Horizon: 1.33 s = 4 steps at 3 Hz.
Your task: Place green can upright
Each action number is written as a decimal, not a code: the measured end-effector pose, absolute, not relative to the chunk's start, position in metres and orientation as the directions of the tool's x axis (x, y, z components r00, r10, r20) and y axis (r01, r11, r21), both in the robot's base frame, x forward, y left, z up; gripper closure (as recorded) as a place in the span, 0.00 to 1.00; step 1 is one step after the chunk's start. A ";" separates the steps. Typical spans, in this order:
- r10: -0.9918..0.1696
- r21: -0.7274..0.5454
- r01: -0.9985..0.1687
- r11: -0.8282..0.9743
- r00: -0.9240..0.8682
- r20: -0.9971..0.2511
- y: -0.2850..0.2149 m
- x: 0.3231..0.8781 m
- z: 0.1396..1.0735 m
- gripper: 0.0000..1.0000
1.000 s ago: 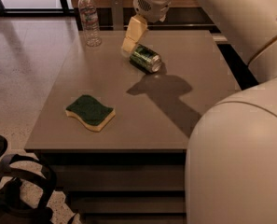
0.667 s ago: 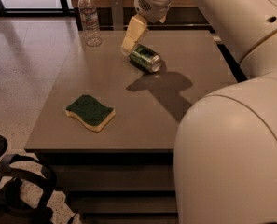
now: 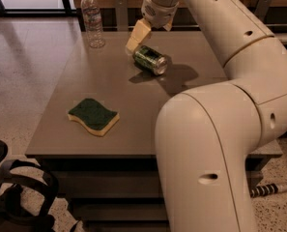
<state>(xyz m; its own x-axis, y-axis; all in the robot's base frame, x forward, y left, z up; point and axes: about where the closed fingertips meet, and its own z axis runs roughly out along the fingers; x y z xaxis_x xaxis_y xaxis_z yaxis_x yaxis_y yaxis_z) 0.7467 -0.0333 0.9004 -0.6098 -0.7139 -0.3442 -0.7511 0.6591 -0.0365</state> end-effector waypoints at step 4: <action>-0.729 0.000 -0.747 0.665 -0.649 -0.215 -0.020 0.756 0.846 0.00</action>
Offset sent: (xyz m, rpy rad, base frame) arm -0.0043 -0.0296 -0.0211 -0.0924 0.1061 -0.1119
